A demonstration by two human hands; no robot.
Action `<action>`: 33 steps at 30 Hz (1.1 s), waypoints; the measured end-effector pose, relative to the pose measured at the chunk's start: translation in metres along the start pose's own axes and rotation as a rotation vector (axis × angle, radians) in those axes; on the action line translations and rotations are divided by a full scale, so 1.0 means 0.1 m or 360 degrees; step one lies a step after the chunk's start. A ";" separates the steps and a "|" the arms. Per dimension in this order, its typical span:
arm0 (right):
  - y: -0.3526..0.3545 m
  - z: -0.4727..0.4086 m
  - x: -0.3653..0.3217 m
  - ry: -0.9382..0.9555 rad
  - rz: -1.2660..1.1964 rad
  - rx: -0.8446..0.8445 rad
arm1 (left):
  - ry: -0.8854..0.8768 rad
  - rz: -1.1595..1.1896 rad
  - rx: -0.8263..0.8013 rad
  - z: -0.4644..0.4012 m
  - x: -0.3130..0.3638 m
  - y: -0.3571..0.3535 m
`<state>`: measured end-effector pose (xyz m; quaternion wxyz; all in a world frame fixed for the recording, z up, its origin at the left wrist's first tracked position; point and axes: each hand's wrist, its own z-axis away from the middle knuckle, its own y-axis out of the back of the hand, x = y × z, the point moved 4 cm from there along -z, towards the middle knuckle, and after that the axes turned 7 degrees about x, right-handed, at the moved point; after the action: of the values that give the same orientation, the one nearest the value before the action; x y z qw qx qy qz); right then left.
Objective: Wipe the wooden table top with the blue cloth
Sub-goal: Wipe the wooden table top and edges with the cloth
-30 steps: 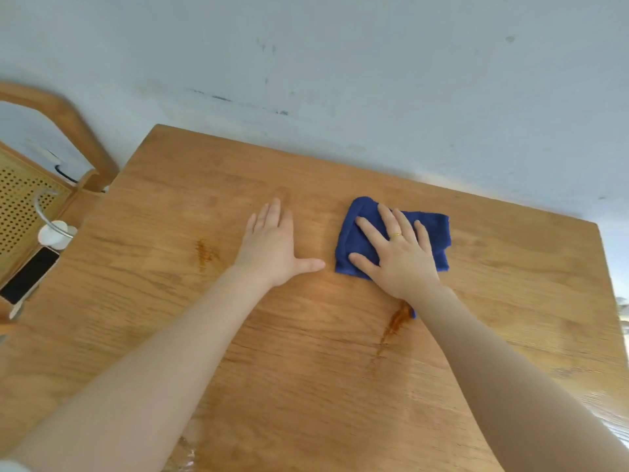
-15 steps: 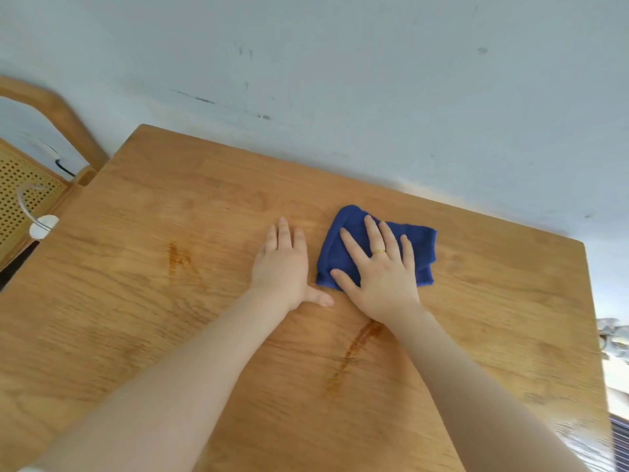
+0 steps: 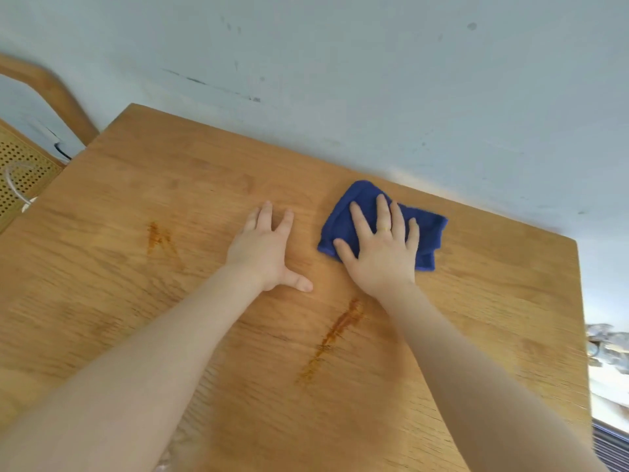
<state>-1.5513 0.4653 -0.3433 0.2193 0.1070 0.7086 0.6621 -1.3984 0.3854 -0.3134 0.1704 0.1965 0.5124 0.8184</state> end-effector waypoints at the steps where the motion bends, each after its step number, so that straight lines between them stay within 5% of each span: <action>1: 0.02 0.17 -0.03 0.0058 -0.0018 0.0010 | 0.0007 0.0007 0.0017 0.00 0.00 0.00; 12: 0.04 -0.56 0.37 -0.0107 0.0083 -0.0095 | -0.0019 -0.0039 0.0009 -0.04 -0.02 -0.03; 24: 0.12 0.27 0.32 0.0065 0.0121 -0.0122 | -0.0077 -0.0075 0.0037 -0.03 -0.01 -0.02; 33: 0.10 -0.32 0.56 -0.0485 0.0060 -0.0038 | -0.0115 -0.0128 0.0046 -0.07 -0.01 -0.05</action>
<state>-1.6163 0.4620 -0.3424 0.3130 0.2170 0.6571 0.6506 -1.4009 0.3818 -0.3208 0.2186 0.2077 0.5252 0.7958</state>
